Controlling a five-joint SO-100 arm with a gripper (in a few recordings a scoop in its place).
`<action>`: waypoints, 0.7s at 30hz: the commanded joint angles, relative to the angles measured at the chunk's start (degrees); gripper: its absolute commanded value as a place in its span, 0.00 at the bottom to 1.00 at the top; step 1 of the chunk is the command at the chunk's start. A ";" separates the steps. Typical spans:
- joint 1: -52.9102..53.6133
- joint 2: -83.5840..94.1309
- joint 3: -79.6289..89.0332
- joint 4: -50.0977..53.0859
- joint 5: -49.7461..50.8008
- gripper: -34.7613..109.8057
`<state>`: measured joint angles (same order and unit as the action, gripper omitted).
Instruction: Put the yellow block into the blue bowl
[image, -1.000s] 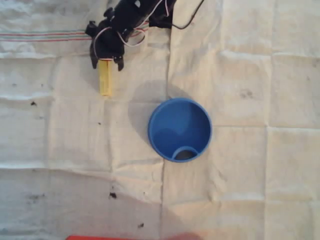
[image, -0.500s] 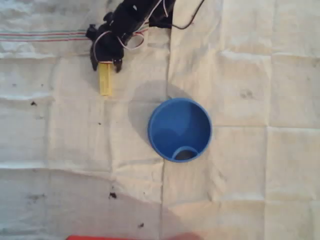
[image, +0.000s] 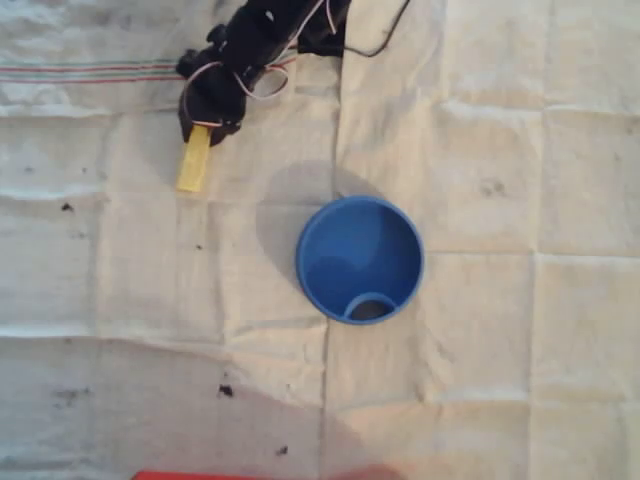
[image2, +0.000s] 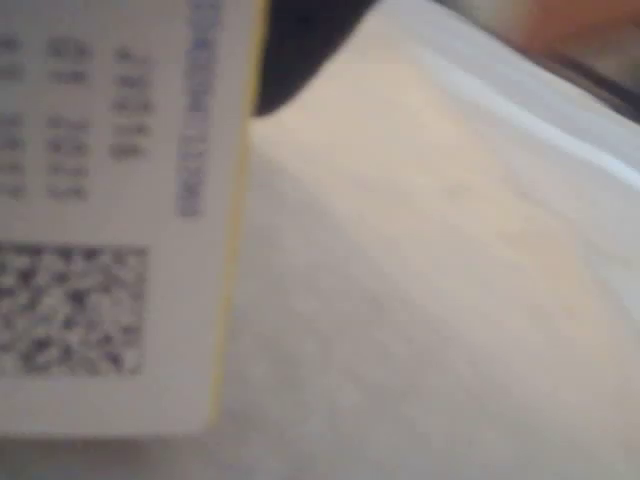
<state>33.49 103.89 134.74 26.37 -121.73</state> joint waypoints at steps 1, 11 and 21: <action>-3.08 8.79 -6.86 0.09 8.53 0.24; -20.92 24.35 -10.63 16.17 32.26 0.24; -39.64 28.13 -15.56 22.50 48.78 0.24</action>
<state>-0.88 129.02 125.86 48.69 -78.40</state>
